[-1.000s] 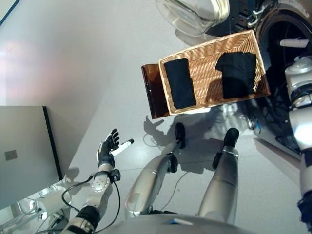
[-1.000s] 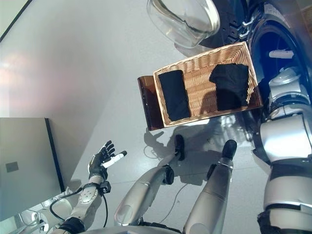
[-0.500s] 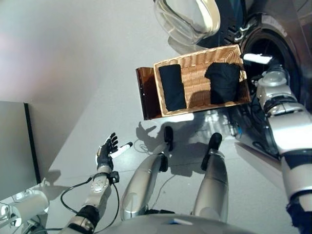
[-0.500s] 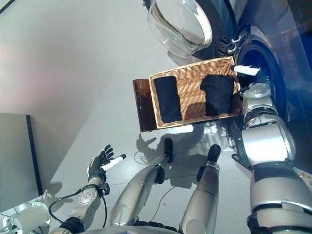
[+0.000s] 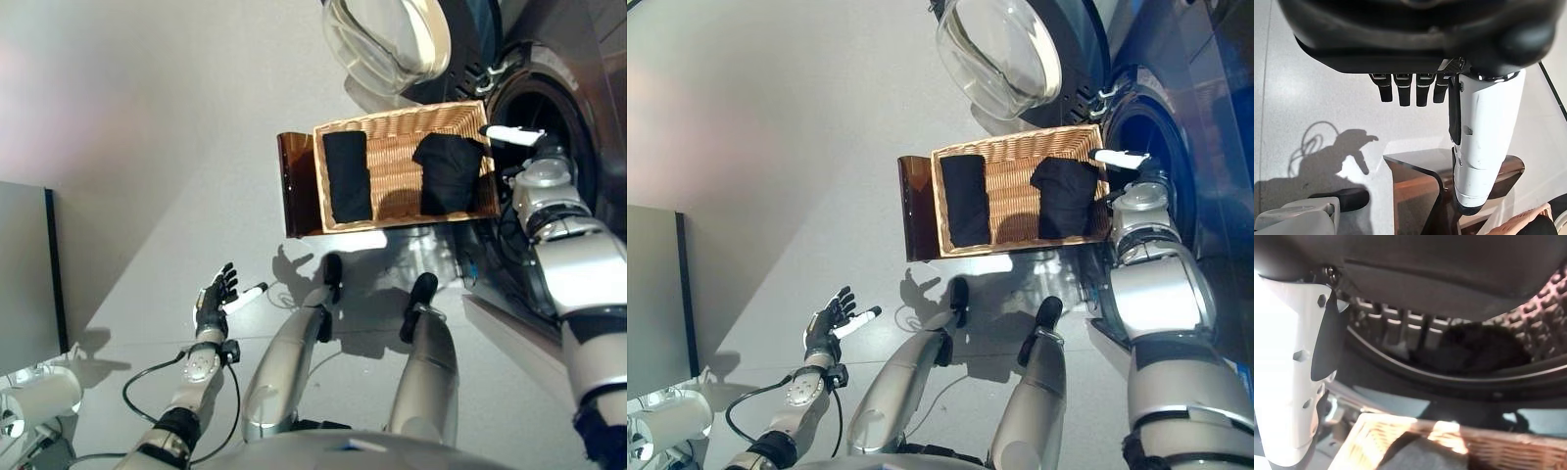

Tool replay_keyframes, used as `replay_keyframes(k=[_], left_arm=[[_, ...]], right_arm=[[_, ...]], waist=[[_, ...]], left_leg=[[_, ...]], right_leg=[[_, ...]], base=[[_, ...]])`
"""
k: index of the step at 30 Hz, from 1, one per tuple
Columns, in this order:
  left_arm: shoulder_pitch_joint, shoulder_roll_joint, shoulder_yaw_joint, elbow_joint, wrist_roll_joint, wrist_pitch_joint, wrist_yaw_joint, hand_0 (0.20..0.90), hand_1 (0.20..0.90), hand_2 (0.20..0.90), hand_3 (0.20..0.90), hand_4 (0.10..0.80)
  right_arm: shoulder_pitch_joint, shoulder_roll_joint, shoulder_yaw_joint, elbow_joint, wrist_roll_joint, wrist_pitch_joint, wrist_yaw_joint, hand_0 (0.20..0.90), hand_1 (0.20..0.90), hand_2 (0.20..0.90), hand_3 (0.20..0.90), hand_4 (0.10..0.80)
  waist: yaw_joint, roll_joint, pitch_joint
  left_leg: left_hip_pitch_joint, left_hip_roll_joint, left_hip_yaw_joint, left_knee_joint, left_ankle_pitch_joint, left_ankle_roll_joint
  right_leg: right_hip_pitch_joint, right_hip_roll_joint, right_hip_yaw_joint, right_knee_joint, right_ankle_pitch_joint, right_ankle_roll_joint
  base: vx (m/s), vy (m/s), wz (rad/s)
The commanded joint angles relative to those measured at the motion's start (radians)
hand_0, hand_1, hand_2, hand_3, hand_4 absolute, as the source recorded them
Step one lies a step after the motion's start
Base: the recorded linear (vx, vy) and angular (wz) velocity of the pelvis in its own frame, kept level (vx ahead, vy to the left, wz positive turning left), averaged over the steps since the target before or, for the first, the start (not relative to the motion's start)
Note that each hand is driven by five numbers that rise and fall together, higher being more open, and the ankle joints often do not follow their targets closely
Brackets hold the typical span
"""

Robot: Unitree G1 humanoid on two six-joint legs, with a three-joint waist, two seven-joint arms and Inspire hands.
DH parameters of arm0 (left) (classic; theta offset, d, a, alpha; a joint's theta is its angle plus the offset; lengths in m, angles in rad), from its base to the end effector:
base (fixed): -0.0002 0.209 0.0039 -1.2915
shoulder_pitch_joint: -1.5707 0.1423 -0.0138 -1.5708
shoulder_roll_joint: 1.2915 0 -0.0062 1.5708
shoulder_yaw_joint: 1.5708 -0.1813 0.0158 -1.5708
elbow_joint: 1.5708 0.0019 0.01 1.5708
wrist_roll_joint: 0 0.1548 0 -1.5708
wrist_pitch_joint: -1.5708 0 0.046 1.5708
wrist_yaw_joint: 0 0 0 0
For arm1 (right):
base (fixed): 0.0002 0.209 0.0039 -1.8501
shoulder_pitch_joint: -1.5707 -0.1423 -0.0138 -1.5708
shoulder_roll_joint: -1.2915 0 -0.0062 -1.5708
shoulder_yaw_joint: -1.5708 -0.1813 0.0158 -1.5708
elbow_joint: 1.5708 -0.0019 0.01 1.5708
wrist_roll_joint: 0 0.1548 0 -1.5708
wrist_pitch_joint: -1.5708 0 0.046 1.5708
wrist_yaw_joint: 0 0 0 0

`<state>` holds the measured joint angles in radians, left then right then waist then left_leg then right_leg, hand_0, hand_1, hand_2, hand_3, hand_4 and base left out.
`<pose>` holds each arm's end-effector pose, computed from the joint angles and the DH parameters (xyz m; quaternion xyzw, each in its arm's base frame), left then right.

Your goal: Pick up the clothes and place them into the washing machine

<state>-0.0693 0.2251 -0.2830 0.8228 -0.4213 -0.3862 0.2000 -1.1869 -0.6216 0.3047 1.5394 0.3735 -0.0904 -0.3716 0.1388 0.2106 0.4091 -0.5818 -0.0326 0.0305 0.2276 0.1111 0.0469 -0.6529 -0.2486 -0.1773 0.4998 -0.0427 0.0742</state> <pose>0.1774 0.1818 -0.0745 -0.0092 0.2042 0.0967 0.9741 0.3550 -0.2985 0.1653 -0.1602 0.0710 -0.3589 0.9168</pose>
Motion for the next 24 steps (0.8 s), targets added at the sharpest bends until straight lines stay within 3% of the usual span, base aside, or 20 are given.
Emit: replay_keyframes(k=[1, 5, 7, 13, 17, 24], left_arm=[[-0.010, 0.092, 0.062, -0.012, 0.038, -0.023, 0.031, 0.900, 0.900, 0.900, 0.900, 0.800], [-0.022, 0.100, 0.087, -0.037, 0.020, -0.031, 0.036, 0.900, 0.900, 0.900, 0.900, 0.800], [-0.027, 0.092, 0.097, -0.049, 0.012, -0.033, 0.044, 0.900, 0.900, 0.900, 0.900, 0.800], [-0.005, 0.092, 0.116, -0.064, 0.015, -0.034, 0.053, 0.900, 0.900, 0.900, 0.900, 0.800], [0.010, 0.099, 0.113, -0.071, 0.021, -0.028, 0.048, 0.900, 0.900, 0.900, 0.900, 0.800], [0.036, 0.108, 0.117, -0.065, 0.011, -0.033, 0.048, 0.900, 0.900, 0.900, 0.900, 0.800]], right_arm=[[0.049, 0.107, -0.017, -0.040, 0.065, -0.092, -0.032, 0.900, 0.900, 0.900, 0.900, 0.800], [0.045, 0.115, -0.025, -0.039, 0.076, -0.105, -0.041, 0.900, 0.900, 0.900, 0.900, 0.800], [0.018, 0.103, -0.024, -0.039, 0.089, -0.120, -0.053, 0.900, 0.900, 0.900, 0.900, 0.800], [0.016, 0.062, -0.063, -0.030, 0.190, -0.148, -0.050, 0.900, 0.900, 0.900, 0.900, 0.800], [-0.023, 0.020, -0.042, 0.040, 0.166, -0.119, -0.068, 0.900, 0.900, 0.900, 0.900, 0.800], [-0.011, 0.032, -0.055, -0.042, 0.236, -0.159, -0.049, 0.900, 0.900, 0.900, 0.900, 0.800]], waist=[[0.061, -0.056, -0.020], [0.060, -0.063, -0.001], [0.058, -0.059, 0.004], [0.054, -0.049, -0.005], [0.063, -0.043, -0.021], [0.053, -0.060, -0.031]], left_leg=[[-0.086, -0.006, 0.005, 0.086, -0.091, -0.077], [-0.173, -0.007, 0.010, 0.211, -0.120, -0.077], [-0.264, 0.000, 0.008, 0.396, -0.202, -0.063], [-0.364, 0.008, 0.012, 0.573, -0.283, -0.051], [-0.385, 0.006, 0.009, 0.586, -0.292, -0.049], [-0.337, 0.008, 0.010, 0.527, -0.271, -0.052]], right_leg=[[0.013, 0.020, -0.008, -0.039, -0.028, -0.024], [-0.057, 0.023, 0.002, 0.058, -0.064, -0.039], [-0.150, 0.024, 0.021, 0.234, -0.140, -0.063], [-0.251, 0.011, 0.041, 0.398, -0.220, -0.082], [-0.272, 0.008, 0.042, 0.414, -0.232, -0.084], [-0.231, 0.017, 0.036, 0.374, -0.218, -0.084]], base=[[-0.021, -0.018, 0.04], [-0.080, -0.015, 0.05], [-0.103, 0.019, 0.04], [-0.014, 0.008, 0.01], [0.005, -0.007, -0.07], [0.007, -0.002, 0.00]])
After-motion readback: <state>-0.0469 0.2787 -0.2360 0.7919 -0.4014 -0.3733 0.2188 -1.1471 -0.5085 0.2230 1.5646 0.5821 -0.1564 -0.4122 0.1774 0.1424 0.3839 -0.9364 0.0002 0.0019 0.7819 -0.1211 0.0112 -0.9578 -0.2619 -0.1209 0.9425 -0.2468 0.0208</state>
